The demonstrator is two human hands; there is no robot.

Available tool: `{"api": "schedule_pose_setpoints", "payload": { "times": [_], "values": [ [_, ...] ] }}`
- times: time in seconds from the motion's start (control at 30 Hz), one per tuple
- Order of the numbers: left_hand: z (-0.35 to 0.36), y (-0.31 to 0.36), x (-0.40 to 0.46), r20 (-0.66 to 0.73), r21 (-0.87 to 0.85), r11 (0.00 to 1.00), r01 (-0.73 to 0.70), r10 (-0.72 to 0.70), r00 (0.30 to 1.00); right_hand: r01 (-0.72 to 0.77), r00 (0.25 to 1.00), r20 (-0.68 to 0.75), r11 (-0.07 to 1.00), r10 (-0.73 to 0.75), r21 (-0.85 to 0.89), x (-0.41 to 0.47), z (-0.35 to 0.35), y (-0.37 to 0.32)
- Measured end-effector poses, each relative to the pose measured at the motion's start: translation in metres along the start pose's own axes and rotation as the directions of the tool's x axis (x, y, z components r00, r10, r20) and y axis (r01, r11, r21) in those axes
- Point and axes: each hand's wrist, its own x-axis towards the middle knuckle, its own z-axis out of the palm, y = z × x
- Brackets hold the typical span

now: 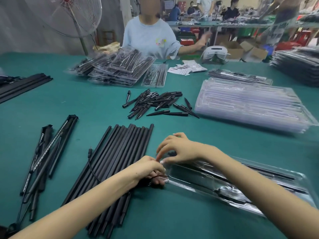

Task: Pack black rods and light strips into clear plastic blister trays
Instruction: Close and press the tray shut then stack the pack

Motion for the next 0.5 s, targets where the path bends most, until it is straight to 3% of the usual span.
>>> {"api": "schedule_pose_setpoints", "payload": {
  "times": [0.17,0.33,0.4,0.43,0.5],
  "values": [
    [0.003,-0.004,-0.003,-0.093,-0.054,0.998,0.018,-0.023,0.995,0.043,0.955,0.298,0.991,-0.004,-0.125,0.027,-0.026,-0.006],
    [0.002,-0.003,-0.006,-0.049,-0.038,0.999,0.001,-0.003,0.999,0.06,0.902,0.432,0.984,0.019,-0.167,0.041,-0.034,-0.014],
    [-0.001,-0.001,-0.008,-0.001,-0.077,0.997,-0.009,0.009,1.0,0.064,0.936,0.352,0.99,-0.016,-0.125,0.035,-0.035,-0.012],
    [-0.004,0.0,-0.008,0.021,-0.117,0.993,-0.002,0.005,1.0,0.066,0.97,0.239,0.996,-0.052,-0.054,0.03,-0.034,-0.01],
    [-0.009,0.002,-0.008,0.055,-0.221,0.974,0.042,-0.031,0.998,0.109,0.993,-0.077,0.947,-0.09,0.302,0.013,-0.031,-0.01]
  ]
}}
